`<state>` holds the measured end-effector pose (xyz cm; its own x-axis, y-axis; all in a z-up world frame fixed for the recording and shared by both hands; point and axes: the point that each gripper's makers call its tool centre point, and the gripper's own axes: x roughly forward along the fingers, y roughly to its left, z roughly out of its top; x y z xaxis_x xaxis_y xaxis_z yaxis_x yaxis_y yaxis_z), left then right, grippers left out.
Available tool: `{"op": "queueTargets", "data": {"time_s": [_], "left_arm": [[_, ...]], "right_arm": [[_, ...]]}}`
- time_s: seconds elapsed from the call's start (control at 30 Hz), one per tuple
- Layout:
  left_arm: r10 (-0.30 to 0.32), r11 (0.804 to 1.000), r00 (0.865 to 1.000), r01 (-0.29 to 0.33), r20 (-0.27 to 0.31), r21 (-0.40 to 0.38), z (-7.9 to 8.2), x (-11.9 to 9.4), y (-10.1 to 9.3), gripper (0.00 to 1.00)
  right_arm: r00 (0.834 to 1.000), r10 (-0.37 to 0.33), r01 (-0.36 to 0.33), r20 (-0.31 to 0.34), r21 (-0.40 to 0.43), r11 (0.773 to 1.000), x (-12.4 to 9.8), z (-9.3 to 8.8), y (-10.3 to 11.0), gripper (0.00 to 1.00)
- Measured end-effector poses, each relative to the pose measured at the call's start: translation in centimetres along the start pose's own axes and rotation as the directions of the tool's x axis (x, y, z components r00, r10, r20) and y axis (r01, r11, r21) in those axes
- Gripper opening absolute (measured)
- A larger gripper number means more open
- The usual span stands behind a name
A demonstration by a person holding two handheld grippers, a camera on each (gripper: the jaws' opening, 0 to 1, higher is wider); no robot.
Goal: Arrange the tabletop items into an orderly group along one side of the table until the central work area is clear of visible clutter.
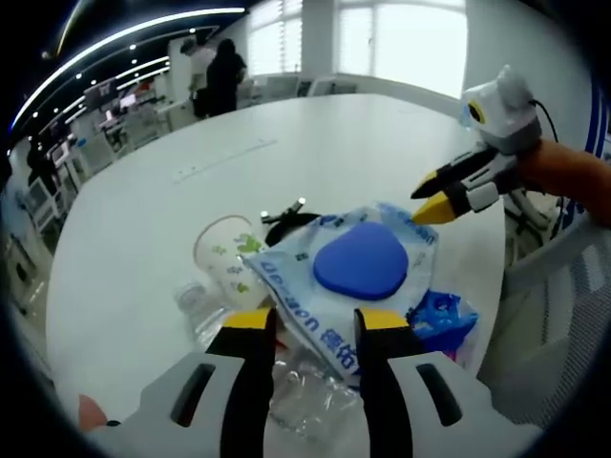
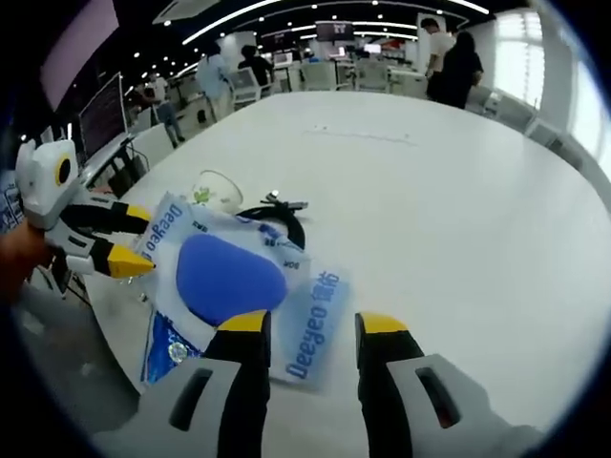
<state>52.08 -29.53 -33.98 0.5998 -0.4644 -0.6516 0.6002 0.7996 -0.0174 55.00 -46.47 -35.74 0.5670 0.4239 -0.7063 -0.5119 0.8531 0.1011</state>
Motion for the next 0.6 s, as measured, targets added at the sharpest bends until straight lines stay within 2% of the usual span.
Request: {"op": "queueTargets", "data": {"time_s": [0.6], "left_arm": [[-0.005,1.000,1.000,0.005,-0.016,-0.009,-0.3,0.9,0.0,0.28]], "right_arm": [[0.999,0.025,-0.022,-0.040,0.092,0.996,1.3,-1.0,-0.2,0.32]]}}
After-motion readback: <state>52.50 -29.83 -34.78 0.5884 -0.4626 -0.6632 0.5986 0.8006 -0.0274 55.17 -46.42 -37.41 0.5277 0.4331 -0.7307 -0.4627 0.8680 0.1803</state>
